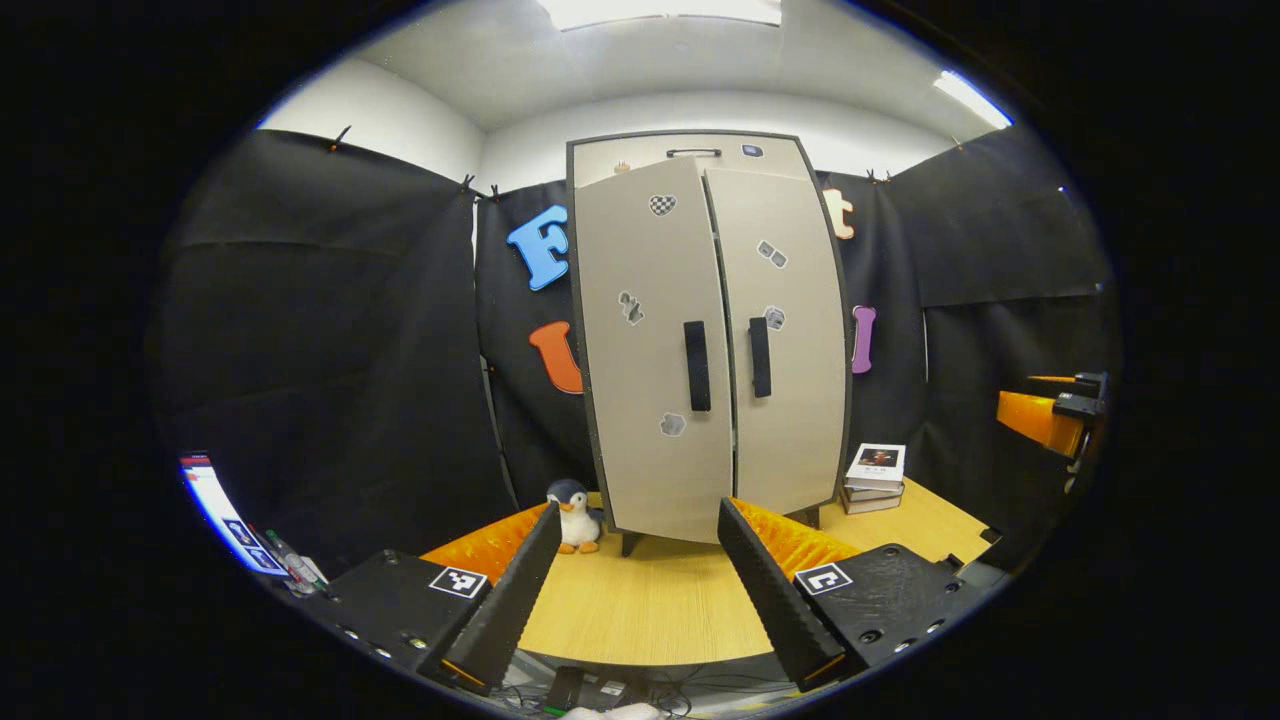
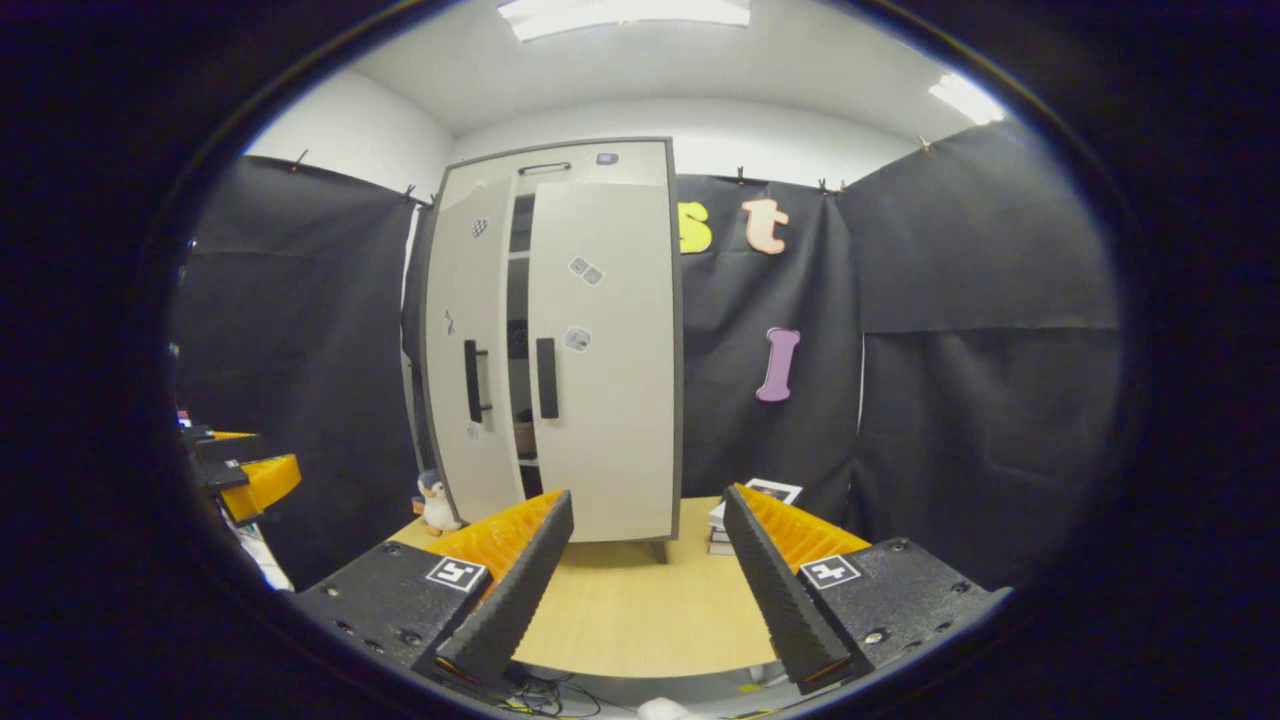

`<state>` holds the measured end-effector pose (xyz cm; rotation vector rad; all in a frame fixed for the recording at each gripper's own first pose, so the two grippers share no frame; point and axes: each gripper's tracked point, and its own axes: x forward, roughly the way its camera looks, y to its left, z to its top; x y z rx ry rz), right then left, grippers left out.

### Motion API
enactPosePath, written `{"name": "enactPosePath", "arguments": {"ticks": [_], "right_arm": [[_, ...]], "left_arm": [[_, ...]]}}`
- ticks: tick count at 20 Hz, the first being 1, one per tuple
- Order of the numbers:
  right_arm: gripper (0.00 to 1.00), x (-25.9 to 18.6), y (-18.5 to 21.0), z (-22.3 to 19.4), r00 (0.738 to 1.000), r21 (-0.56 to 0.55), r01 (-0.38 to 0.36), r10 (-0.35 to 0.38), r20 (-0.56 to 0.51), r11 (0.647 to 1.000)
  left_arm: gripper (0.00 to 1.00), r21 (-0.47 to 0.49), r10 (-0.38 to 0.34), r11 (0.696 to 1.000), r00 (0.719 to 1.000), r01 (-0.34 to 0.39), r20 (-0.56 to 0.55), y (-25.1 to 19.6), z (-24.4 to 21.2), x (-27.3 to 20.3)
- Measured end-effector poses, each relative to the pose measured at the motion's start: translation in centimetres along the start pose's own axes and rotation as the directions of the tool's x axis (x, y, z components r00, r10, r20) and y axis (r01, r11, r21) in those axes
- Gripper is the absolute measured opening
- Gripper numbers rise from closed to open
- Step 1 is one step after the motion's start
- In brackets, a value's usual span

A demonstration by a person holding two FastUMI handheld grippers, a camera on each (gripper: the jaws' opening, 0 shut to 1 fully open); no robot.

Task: Grab one shoe with the right hand and put it into the shoe cabinet, grab the other shoe with the left hand and put it into the shoe cabinet; then close the right door with the right hand and the left door with the left hand.

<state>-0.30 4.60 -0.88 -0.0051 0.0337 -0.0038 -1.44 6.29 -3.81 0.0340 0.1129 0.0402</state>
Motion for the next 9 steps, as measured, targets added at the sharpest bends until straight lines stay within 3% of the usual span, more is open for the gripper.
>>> {"name": "enactPosePath", "arguments": {"ticks": [9], "right_arm": [[0.98, -2.2, 2.7, -1.0, 1.0, -0.014, -0.017, 0.017, -0.018, 1.0]], "left_arm": [[0.96, -0.039, -0.005, 0.999, 0.999, 0.007, 0.033, 2.3, 0.7, -1.2]]}}
